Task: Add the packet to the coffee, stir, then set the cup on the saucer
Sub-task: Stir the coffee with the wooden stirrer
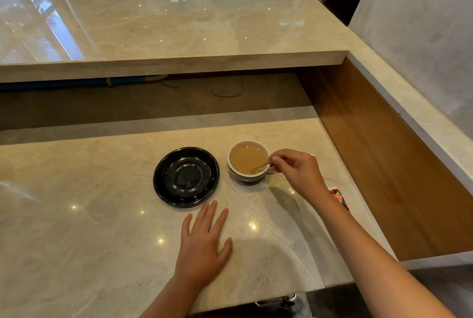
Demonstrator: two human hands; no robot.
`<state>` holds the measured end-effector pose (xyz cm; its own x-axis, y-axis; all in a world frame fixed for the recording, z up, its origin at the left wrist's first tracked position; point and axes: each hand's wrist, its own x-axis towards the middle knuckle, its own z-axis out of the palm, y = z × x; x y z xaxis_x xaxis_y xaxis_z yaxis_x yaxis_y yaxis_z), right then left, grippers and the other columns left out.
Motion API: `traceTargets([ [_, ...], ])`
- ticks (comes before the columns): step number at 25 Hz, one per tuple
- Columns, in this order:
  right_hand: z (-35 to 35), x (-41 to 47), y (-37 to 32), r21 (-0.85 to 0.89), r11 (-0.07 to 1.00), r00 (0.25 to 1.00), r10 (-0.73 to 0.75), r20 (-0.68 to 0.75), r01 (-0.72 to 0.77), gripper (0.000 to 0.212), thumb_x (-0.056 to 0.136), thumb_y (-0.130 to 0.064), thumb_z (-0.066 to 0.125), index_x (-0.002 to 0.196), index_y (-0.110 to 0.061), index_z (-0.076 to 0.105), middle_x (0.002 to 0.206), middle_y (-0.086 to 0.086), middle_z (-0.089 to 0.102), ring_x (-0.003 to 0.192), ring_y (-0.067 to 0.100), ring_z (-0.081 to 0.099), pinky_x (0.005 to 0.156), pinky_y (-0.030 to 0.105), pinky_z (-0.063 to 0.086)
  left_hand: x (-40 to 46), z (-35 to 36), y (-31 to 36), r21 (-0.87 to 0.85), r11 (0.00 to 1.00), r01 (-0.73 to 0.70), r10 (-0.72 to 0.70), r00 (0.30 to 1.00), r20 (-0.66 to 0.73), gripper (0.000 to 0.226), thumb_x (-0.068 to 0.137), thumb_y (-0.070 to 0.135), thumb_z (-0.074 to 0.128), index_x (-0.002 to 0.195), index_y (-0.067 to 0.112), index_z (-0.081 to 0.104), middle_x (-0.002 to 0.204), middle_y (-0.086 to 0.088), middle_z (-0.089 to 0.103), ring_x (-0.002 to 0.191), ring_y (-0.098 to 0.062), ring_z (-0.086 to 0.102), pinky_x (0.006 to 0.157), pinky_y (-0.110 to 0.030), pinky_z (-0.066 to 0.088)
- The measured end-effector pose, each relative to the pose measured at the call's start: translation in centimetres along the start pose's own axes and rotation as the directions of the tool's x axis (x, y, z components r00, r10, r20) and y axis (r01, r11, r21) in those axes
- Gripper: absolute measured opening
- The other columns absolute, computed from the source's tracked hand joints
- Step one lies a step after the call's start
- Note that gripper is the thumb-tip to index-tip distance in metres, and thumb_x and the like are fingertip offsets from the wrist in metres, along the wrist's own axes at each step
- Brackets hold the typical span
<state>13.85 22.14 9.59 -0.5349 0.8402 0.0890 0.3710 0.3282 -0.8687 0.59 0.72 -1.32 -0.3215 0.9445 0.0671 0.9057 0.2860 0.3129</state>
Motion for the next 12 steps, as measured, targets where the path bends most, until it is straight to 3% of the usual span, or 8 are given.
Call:
traceTargets([
  [5, 2.2, 0.6, -0.4, 0.084, 0.996, 1.0, -0.019, -0.016, 0.02, 0.015, 0.088, -0.009, 0.057, 0.096, -0.008, 0.07, 0.086, 0.01, 0.072, 0.081, 0.019, 0.069, 0.078, 0.028, 0.057, 0.0, 0.1, 0.0, 0.008, 1.0, 0.009, -0.009, 1.0, 0.001, 0.062, 0.086, 0.054, 0.033, 0.143, 0.03, 0.026, 0.15, -0.003, 0.025, 0.137, -0.017, 0.011, 0.106, -0.048, 0.008],
  [9, 2.4, 1.9, -0.8, -0.012, 0.998, 0.996, -0.069, -0.057, 0.069, 0.015, 0.089, -0.011, 0.056, 0.095, -0.01, 0.069, 0.09, 0.01, 0.072, 0.08, 0.016, 0.067, 0.074, 0.022, 0.055, 0.0, 0.1, 0.1, 0.004, 1.0, 0.019, -0.019, 1.0, -0.002, 0.061, 0.086, 0.054, 0.032, 0.142, 0.031, 0.026, 0.15, -0.003, 0.025, 0.137, -0.018, 0.012, 0.108, -0.051, 0.013],
  [12, 1.4, 2.3, -0.4, -0.147, 0.981, 0.988, -0.138, -0.075, 0.126, 0.014, 0.089, -0.012, 0.055, 0.092, -0.01, 0.069, 0.086, 0.011, 0.072, 0.077, 0.02, 0.066, 0.072, 0.032, 0.056, 0.0, 0.1, 0.0, 0.011, 1.0, 0.008, -0.008, 1.0, -0.001, 0.061, 0.086, 0.054, 0.034, 0.142, 0.029, 0.027, 0.15, -0.004, 0.026, 0.136, -0.018, 0.012, 0.107, -0.047, 0.008],
])
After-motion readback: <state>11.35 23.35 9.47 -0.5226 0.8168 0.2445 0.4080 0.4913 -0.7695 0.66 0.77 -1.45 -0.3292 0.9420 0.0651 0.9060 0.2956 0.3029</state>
